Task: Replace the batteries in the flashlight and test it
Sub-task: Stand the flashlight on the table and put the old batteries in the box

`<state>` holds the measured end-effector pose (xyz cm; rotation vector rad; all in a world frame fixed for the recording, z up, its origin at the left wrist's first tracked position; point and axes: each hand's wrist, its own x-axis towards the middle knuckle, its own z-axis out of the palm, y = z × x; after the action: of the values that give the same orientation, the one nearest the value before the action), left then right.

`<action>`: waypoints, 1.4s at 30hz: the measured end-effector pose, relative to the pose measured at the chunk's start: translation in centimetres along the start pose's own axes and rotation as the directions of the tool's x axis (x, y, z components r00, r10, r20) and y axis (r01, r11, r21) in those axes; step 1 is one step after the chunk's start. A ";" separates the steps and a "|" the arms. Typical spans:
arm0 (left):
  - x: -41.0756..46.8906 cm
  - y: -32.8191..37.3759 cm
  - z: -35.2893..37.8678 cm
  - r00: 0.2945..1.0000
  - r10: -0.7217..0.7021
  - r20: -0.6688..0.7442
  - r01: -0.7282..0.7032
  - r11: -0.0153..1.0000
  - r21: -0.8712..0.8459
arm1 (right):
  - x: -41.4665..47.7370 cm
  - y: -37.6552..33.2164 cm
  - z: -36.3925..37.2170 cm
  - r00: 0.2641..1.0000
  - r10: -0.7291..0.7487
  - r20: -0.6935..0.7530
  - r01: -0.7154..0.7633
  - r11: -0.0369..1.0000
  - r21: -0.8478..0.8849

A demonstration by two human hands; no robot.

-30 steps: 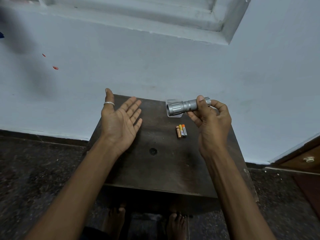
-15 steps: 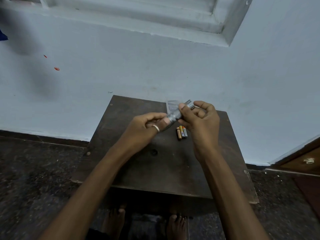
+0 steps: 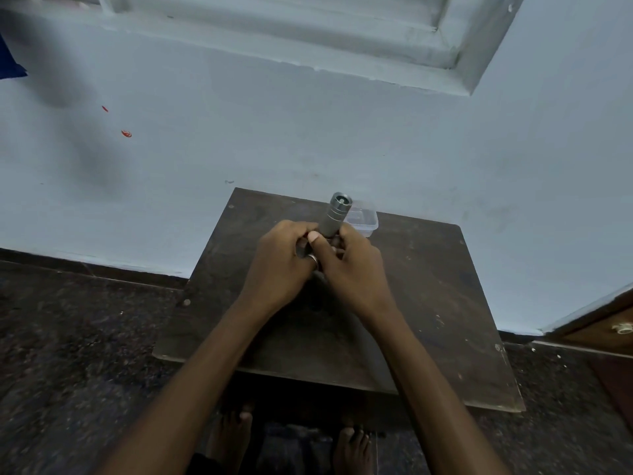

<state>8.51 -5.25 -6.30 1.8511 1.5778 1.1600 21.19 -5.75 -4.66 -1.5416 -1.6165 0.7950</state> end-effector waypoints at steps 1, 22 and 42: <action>0.0 -0.1 0.1 1.000 0.008 -0.018 -0.007 1.000 0.013 | 0.1 0.0 0.2 1.000 -0.002 0.000 0.002 1.000 -0.006; 9.3 -8.8 -5.0 0.980 -0.128 -0.155 0.159 0.966 0.202 | 13.3 -4.4 11.4 0.983 -0.061 0.174 0.093 0.979 -0.181; 1.2 -0.2 1.0 0.997 -0.076 -0.016 0.077 0.938 0.337 | 4.8 2.2 -2.1 0.990 0.120 -0.068 -0.134 0.956 -0.260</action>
<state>9.15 -3.92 -6.63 1.9729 1.9304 0.8993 24.20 -0.91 -4.94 -1.8548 -1.6501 0.6186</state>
